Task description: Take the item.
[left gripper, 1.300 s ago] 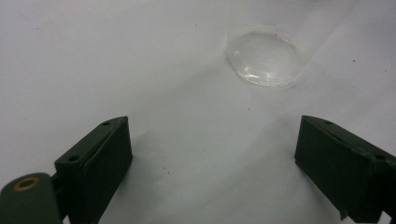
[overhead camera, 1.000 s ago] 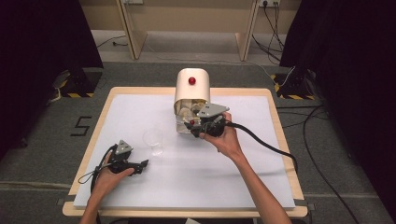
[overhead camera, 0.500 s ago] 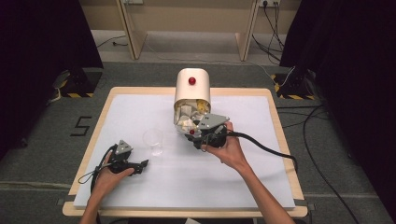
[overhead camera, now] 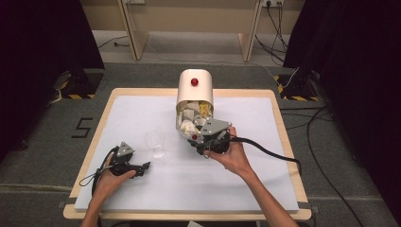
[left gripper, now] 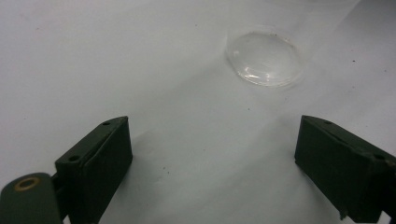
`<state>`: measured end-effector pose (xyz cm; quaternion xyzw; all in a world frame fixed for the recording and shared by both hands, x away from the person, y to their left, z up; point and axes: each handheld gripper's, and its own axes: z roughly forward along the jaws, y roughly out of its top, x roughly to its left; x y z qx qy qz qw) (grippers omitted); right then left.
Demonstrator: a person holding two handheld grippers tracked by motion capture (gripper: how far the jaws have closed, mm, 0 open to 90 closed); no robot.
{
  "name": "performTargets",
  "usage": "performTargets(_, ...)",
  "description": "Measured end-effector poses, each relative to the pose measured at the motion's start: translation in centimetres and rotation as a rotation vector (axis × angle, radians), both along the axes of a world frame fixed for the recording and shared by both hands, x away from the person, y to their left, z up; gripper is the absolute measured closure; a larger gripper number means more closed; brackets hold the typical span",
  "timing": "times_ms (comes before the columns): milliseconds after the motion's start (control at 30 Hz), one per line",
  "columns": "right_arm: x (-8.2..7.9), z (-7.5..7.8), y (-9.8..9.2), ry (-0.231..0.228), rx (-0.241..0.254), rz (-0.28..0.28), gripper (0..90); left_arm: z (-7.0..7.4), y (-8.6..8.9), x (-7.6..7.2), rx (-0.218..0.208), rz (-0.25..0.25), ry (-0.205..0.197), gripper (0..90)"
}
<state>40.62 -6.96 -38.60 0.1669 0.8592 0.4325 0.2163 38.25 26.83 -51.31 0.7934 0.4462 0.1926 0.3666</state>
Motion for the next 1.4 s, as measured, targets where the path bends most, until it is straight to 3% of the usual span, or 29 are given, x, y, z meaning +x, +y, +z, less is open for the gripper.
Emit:
performTargets(500, -0.8, 0.0, -0.2, 0.009, -0.027, 0.015, 44.3, 0.0, 0.0, 0.0, 0.002, 0.0, 0.0, 10.0)
performTargets(733, -0.8, 0.8, -0.6, -0.014, 0.017, 0.002, 44.0, 0.0, 0.0, 0.0, 0.005, -0.002, 0.001, 10.0)
performTargets(867, -0.7, 2.0, -1.7, -0.058, 0.038, -0.047, 48.4, 0.0, 0.0, 0.0, 0.005, -0.003, 0.001, 10.0)
performTargets(1067, -0.1, 2.2, -2.1, -0.069, 0.023, -0.093, 51.9, 0.0, 0.0, 0.0, 0.006, -0.002, 0.0, 10.0)
performTargets(1233, 0.7, 2.1, -1.9, -0.064, 0.025, -0.114, 52.6, 0.0, 0.0, 0.0, 0.002, 0.0, 0.0, 10.0)
performTargets(1400, 1.9, 1.5, -1.7, -0.026, 0.042, -0.135, 54.1, 0.0, 0.0, 0.0, 0.002, 0.0, 0.0, 10.0)
